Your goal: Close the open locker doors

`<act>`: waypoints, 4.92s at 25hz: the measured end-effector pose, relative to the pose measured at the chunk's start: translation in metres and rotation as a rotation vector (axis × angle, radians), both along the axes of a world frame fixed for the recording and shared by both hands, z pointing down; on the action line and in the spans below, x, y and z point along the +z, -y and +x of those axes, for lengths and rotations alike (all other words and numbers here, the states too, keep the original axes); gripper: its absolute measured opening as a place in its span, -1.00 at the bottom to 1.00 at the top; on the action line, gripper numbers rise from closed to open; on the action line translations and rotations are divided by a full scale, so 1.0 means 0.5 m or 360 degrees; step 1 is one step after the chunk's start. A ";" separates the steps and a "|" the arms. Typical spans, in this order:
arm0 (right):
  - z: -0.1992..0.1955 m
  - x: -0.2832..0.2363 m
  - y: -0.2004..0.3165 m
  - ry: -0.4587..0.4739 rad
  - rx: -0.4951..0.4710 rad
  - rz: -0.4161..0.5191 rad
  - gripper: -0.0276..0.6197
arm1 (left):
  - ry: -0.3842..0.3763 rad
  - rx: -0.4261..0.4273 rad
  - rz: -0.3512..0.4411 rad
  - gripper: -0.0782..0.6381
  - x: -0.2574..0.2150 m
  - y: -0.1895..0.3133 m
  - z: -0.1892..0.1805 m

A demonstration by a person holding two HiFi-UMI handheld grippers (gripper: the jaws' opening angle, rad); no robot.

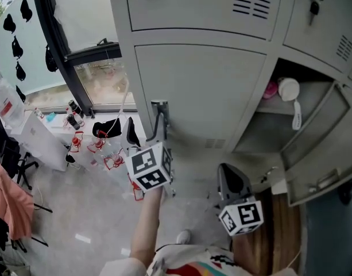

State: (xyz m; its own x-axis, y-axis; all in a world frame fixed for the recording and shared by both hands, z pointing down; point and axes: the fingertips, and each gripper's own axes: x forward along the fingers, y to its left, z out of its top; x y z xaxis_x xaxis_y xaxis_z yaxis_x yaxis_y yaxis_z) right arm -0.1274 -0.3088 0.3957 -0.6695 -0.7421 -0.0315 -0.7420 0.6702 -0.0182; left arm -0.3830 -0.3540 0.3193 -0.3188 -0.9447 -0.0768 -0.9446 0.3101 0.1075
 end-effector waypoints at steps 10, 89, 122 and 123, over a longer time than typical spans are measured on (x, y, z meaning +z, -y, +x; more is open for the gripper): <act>0.004 -0.002 -0.012 -0.0020 0.0038 0.0008 -0.90 | -0.0004 0.0030 0.0025 0.19 -0.003 -0.003 0.004; 0.681 0.058 -0.178 0.0179 0.0417 -0.0088 -0.90 | 0.0184 0.0594 0.0090 0.19 -0.059 -0.098 0.864; 0.500 0.042 0.002 0.0029 0.0446 -0.0090 -0.90 | 0.0121 0.0359 0.0021 0.19 -0.051 0.107 0.584; 0.497 0.041 0.006 0.0032 0.0453 -0.0092 -0.90 | 0.0118 0.0363 0.0011 0.19 -0.048 0.114 0.582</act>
State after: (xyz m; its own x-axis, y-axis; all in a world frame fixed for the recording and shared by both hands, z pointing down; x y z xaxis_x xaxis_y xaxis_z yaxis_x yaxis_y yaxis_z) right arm 0.1210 -0.3119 0.4163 -0.4336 -0.9011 0.0051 -0.8992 0.4323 -0.0671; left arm -0.0918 -0.4108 0.2952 -0.0902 -0.9910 -0.0986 -0.9955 0.0870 0.0363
